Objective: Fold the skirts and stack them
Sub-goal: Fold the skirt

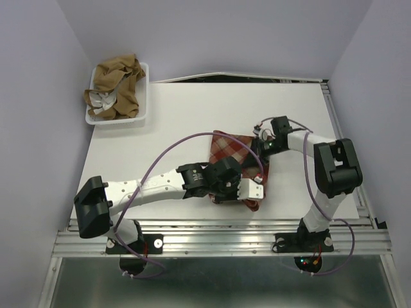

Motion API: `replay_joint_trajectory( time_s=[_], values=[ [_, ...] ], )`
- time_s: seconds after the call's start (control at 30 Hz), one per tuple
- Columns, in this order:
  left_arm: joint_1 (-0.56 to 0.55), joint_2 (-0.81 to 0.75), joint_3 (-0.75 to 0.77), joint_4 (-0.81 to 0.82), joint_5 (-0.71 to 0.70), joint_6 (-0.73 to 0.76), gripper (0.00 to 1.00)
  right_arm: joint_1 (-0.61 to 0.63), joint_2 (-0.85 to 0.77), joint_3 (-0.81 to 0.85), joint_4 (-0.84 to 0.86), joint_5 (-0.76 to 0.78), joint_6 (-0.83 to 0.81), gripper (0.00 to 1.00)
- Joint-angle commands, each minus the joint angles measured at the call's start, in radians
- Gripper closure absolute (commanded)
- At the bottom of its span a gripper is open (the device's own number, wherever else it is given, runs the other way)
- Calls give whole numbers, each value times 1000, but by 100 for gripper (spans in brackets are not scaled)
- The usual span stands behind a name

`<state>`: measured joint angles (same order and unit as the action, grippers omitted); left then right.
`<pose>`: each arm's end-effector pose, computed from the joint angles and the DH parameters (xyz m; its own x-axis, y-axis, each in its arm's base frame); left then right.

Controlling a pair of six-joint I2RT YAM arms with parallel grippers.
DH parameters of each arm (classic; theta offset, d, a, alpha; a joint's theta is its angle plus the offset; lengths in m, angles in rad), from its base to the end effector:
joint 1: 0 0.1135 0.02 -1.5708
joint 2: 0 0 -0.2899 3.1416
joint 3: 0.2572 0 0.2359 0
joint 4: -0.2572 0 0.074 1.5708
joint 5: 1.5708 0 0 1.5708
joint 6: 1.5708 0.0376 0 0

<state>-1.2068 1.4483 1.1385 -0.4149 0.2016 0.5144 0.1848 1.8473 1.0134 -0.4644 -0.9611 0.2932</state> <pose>0.1009 -0.2860 0.3153 0.2713 0.6420 -0.7171 0.9597 -0.1231 0.2528 0.3114 0.0896 0.1718 -0.9994 -0.0184 -0.0295 -0.0347 0.5512 0.8337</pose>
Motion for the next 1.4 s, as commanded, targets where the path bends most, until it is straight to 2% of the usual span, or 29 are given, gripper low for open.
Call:
replay_joint_trajectory(
  time_s=[0.0, 0.07, 0.1, 0.13, 0.2, 0.23, 0.4, 0.53, 0.73, 0.83, 1.13, 1.37],
  values=[
    [4, -22, 44, -13, 27, 4, 100, 1, -122, 181, -90, 11, -84, 83],
    [4, -29, 66, -36, 38, 15, 100, 1, -88, 329, -135, 70, -136, 79],
    [4, -29, 73, -48, 39, 21, 100, 1, -65, 385, -158, 97, -187, 72],
    [6, -31, 84, -61, 56, 32, 100, 1, -42, 439, -180, 129, -207, 46],
    [3, -32, 90, -100, 84, 47, 100, 1, 50, 578, -187, 226, -274, 34],
    [4, -35, 92, -108, 91, 50, 100, 1, 84, 615, -181, 283, -281, 32],
    [4, -37, 118, -154, 105, 50, 100, 1, 352, 824, -268, 328, -377, 36],
    [9, -28, 173, -186, 119, 42, 98, 13, 437, 850, -315, 340, -427, 47],
    [27, -8, 274, -239, 139, 45, 95, 64, 383, 683, -267, 331, -463, 57],
    [81, 35, 367, -266, 162, 53, 92, 102, 356, 599, -267, 291, -474, 62],
    [236, 233, 523, -328, 167, 173, 90, 168, 285, 487, -240, 147, -440, 63],
    [303, 345, 501, -254, 136, 236, 85, 177, 279, 478, -241, 125, -431, 63]
  ],
)
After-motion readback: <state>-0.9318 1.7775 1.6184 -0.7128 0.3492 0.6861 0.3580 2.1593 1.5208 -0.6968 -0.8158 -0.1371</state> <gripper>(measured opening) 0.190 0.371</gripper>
